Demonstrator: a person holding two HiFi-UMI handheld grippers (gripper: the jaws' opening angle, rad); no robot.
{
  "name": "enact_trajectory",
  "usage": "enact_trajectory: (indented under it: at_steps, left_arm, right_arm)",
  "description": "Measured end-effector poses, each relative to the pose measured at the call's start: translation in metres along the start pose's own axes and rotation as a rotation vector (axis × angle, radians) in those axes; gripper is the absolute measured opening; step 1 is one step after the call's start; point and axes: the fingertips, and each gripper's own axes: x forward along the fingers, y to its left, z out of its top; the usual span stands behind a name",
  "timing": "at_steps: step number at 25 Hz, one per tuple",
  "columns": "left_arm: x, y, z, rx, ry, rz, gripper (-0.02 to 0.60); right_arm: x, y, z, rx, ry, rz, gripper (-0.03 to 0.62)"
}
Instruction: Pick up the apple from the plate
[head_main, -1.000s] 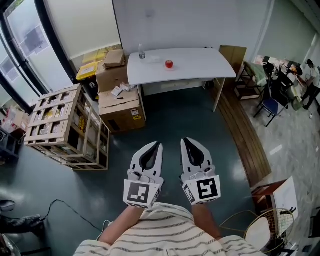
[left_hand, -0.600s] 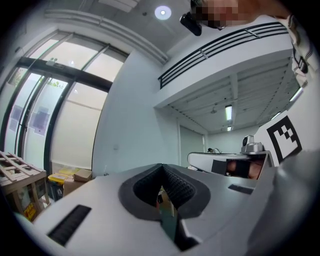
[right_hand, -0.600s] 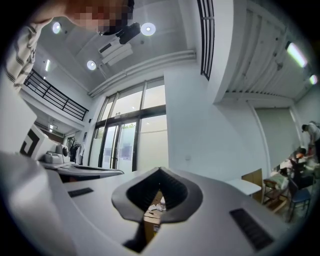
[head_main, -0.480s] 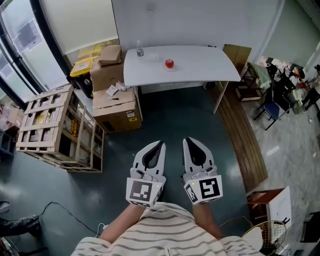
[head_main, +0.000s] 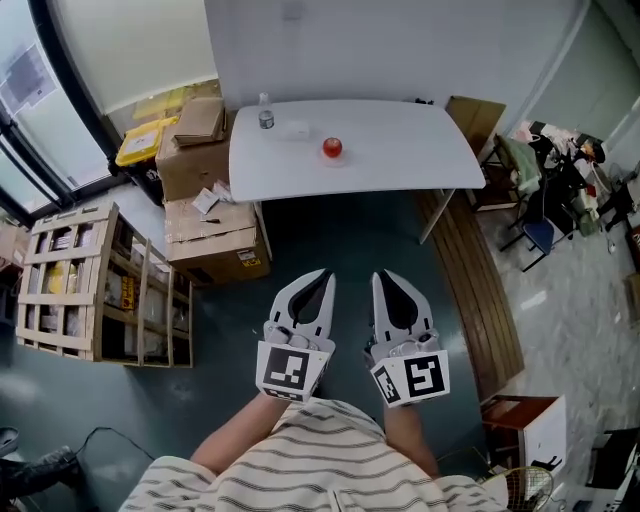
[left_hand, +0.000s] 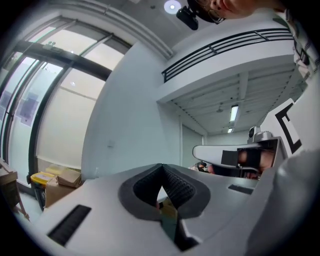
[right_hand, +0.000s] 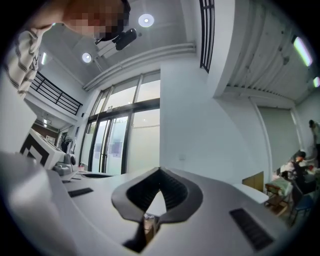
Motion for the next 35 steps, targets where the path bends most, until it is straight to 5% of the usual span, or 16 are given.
enact_trajectory:
  at_steps: [17,35]
  left_arm:
    - [0.12,0.083,-0.02,-0.007,0.039,0.016,0.005]
    - [0.298,0.137,-0.023,0.004,0.009,0.156,0.005]
  right_arm:
    - [0.139,-0.072,-0.029,0.013,0.037,-0.017,0.012]
    - [0.297,-0.189,-0.045,-0.002,0.027,0.133,0.012]
